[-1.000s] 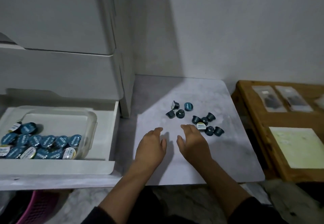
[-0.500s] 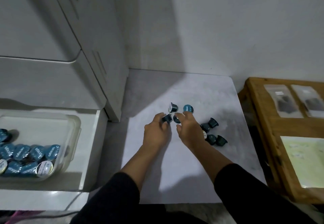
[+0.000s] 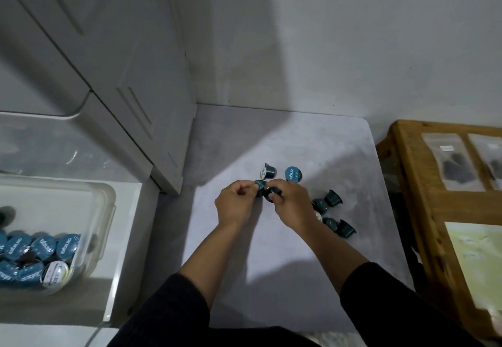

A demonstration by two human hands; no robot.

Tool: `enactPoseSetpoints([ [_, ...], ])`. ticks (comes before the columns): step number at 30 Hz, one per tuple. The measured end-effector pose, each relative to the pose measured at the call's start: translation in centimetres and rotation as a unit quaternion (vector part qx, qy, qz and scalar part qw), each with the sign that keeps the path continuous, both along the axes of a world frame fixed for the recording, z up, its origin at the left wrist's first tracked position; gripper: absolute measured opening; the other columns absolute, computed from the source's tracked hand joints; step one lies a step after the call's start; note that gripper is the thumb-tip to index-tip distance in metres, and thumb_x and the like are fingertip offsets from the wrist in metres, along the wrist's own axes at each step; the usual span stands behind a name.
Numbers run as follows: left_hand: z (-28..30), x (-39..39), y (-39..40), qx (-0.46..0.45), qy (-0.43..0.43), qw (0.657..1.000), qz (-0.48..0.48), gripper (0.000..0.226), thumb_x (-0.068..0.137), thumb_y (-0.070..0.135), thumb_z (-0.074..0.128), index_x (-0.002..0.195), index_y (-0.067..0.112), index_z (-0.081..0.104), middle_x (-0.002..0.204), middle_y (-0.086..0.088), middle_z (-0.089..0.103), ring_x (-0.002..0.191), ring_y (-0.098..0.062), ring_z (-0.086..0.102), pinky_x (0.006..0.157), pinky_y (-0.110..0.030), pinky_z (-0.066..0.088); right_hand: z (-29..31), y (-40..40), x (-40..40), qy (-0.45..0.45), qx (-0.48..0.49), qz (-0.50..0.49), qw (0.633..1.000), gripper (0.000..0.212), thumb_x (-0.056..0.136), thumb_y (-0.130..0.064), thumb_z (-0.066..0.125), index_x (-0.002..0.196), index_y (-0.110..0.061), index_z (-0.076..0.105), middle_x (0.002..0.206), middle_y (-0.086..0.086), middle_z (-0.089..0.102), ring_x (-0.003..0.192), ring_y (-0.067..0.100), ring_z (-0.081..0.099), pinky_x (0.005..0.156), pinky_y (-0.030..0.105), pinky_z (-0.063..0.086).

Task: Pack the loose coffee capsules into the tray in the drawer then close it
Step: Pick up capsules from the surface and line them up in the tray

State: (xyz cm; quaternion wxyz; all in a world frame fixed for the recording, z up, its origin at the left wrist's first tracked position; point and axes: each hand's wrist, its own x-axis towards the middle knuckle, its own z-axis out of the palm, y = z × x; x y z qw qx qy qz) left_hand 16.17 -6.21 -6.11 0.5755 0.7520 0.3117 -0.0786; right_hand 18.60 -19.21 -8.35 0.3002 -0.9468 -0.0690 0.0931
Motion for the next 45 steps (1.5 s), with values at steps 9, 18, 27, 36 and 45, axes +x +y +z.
enactPoseSetpoints([
  [9, -0.8, -0.4, 0.7, -0.002, 0.001, 0.998, 0.06, 0.013, 0.082, 0.016, 0.065, 0.089, 0.023, 0.072, 0.084, 0.009, 0.069, 0.082, -0.006, 0.062, 0.079, -0.017, 0.044, 0.4, -0.6, 1.2, 0.035, 0.034, 0.024, 0.999, 0.027, 0.088, -0.003, 0.048, 0.099, -0.012, 0.07, 0.102, 0.008, 0.069, 0.102, 0.023, 0.056, 0.077, 0.017, 0.034],
  [18, -0.7, -0.6, 0.7, -0.015, -0.009, 0.998, 0.064, 0.018, 0.085, 0.011, 0.059, 0.086, 0.025, 0.072, 0.089, 0.006, 0.071, 0.084, -0.008, 0.062, 0.078, -0.018, 0.044, 1.8, -0.4, 1.0, 0.057, 0.068, -0.027, 0.996, 0.025, 0.084, -0.007, 0.058, 0.107, -0.012, 0.067, 0.101, 0.014, 0.069, 0.081, 0.026, 0.065, 0.068, 0.022, 0.049],
  [27, 2.3, -1.9, 1.6, -0.063, -0.106, 0.991, 0.042, 0.028, 0.083, 0.011, 0.06, 0.075, 0.035, 0.072, 0.086, 0.006, 0.074, 0.088, -0.018, 0.07, 0.09, -0.037, 0.054, 6.4, -0.5, -1.6, 0.067, 0.304, -0.119, 0.943, 0.025, 0.088, -0.002, 0.056, 0.098, -0.022, 0.067, 0.086, 0.01, 0.062, 0.06, 0.007, 0.064, 0.062, 0.02, 0.055],
  [36, 8.9, -6.3, 4.9, -0.01, -0.214, 0.977, 0.015, 0.031, 0.086, 0.008, 0.057, 0.078, 0.036, 0.068, 0.082, 0.01, 0.072, 0.08, -0.009, 0.065, 0.078, -0.021, 0.049, 12.7, 2.2, -6.1, 0.028, 0.376, -0.102, 0.921, 0.021, 0.086, 0.004, 0.053, 0.087, -0.009, 0.069, 0.069, 0.0, 0.065, 0.05, -0.003, 0.055, 0.057, 0.008, 0.048],
  [45, 13.0, -10.2, 10.7, 0.08, -0.238, 0.968, 0.0, 0.032, 0.086, 0.011, 0.058, 0.075, 0.04, 0.068, 0.08, 0.017, 0.071, 0.073, 0.003, 0.062, 0.07, -0.012, 0.047, 16.1, 7.5, -8.7, 0.011, 0.376, -0.053, 0.925, 0.024, 0.085, 0.002, 0.056, 0.081, -0.017, 0.069, 0.068, -0.003, 0.065, 0.051, -0.003, 0.054, 0.058, 0.006, 0.047],
])
